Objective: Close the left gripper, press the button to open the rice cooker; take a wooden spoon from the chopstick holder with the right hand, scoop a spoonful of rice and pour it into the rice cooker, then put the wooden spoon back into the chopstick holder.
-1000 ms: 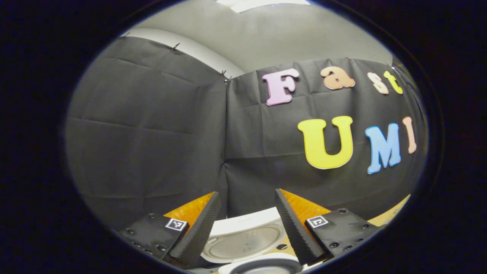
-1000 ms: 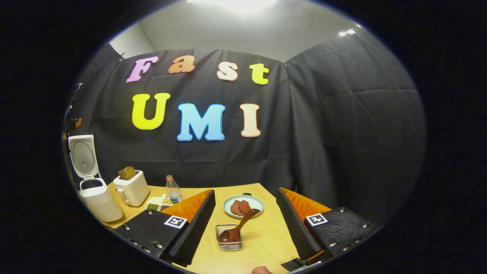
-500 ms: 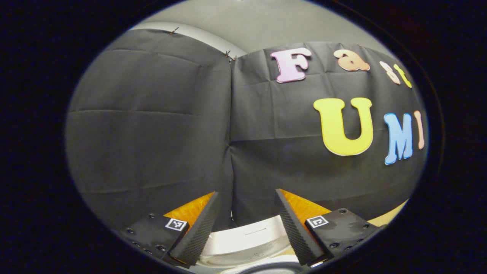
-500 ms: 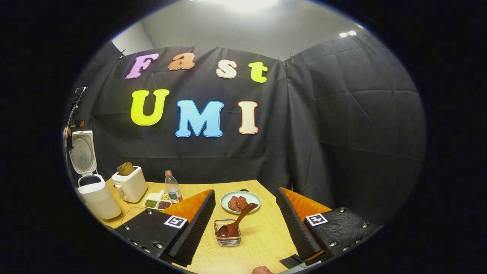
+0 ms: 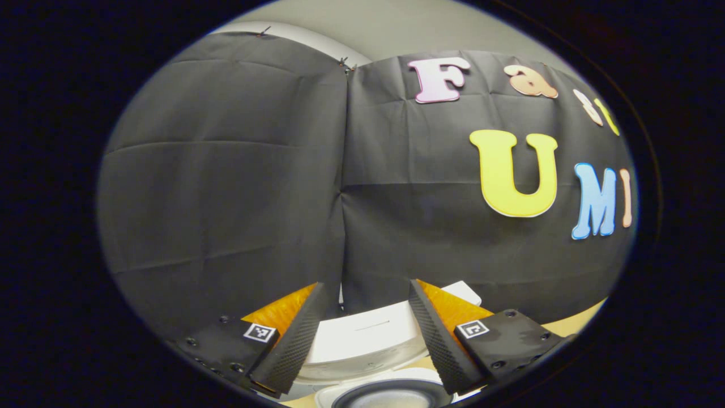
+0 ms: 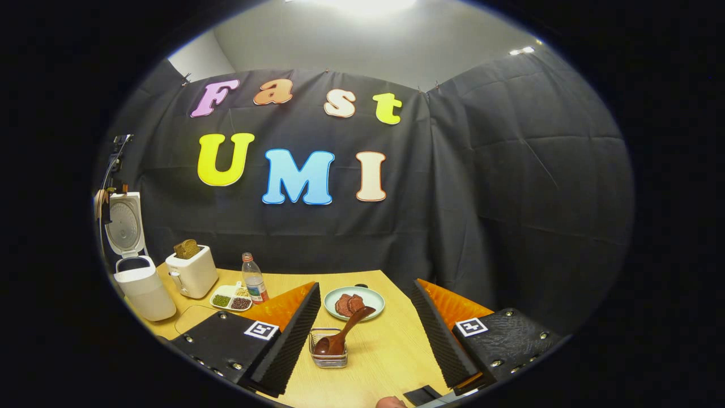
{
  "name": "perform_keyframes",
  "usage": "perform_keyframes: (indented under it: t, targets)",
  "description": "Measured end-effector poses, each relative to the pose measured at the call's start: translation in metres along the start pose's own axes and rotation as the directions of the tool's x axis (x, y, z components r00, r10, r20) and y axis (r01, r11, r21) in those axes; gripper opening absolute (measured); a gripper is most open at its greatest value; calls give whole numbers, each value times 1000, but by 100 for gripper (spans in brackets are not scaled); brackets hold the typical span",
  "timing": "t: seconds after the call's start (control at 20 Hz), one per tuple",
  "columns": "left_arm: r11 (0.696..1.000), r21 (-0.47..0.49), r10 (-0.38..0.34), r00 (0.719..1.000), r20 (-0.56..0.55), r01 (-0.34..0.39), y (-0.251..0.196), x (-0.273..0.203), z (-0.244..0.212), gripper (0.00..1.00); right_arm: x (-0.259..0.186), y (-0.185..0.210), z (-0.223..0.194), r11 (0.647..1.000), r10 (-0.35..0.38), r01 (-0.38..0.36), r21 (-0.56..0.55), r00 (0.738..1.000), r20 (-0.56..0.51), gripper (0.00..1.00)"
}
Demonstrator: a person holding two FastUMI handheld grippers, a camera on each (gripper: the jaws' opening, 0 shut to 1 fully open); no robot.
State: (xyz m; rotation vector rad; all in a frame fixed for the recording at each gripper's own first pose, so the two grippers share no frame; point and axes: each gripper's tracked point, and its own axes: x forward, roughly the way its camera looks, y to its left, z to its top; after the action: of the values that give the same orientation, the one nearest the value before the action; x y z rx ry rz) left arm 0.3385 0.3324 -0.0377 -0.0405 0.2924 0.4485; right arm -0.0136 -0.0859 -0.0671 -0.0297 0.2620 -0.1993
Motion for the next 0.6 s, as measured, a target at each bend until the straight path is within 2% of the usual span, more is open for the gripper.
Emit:
perform_keyframes:
  t: [0.15,0.2,0.4,0.45,0.6]
  targets:
    - [1000,2,2,1000,-5,-2,-9,-21,-6,100,6,-8,0,1000,18,-18,11,1000,-2,98]
    - [1000,4,2,1000,-7,-2,-12,-27,-8,96,8,-10,2,1000,25,-25,10,1000,-1,98]
    - [1000,5,-2,1000,-15,2,-23,-49,-18,96,20,-19,8,999,54,-54,6,998,10,98]
    - [1000,5,-2,1000,-16,2,-25,-54,-20,100,23,-20,9,998,63,-63,2,998,11,98]
    - [1000,1,-1,1000,-22,1,-34,-70,-29,100,31,-27,12,996,86,-86,-11,996,16,98]
